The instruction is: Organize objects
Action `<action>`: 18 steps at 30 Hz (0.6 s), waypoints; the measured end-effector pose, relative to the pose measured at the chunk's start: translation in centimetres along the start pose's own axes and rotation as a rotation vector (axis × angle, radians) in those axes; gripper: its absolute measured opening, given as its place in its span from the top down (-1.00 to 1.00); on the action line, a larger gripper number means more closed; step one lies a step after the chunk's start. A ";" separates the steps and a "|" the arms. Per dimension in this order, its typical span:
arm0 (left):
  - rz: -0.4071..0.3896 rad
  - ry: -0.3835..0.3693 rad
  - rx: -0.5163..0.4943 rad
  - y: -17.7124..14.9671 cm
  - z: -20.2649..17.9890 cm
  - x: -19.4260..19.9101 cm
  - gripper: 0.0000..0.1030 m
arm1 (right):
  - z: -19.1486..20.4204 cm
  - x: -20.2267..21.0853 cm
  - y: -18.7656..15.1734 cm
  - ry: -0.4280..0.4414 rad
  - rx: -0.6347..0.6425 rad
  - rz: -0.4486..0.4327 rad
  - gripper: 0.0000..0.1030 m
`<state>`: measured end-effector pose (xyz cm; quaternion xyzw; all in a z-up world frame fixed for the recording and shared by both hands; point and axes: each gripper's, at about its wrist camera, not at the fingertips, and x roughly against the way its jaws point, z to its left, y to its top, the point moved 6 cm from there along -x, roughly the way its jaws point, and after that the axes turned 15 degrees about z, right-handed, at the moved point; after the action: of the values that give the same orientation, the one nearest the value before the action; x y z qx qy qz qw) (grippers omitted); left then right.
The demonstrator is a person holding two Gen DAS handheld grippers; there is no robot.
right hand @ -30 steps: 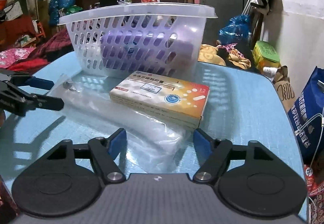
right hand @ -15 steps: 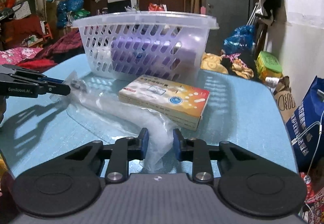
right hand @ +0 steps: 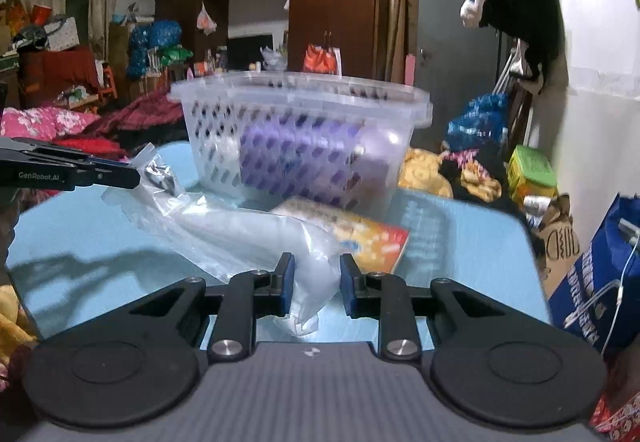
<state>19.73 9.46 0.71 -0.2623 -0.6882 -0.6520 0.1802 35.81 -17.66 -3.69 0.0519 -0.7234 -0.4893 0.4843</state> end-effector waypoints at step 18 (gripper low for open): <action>-0.105 0.087 0.042 15.3 2.0 -0.7 0.73 | -4.2 1.0 15.5 -0.066 -0.011 -0.211 0.48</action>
<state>29.60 11.55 12.44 -0.1935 -0.7061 -0.6566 0.1810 44.61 -13.02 8.91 0.1089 -0.7267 -0.5432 0.4061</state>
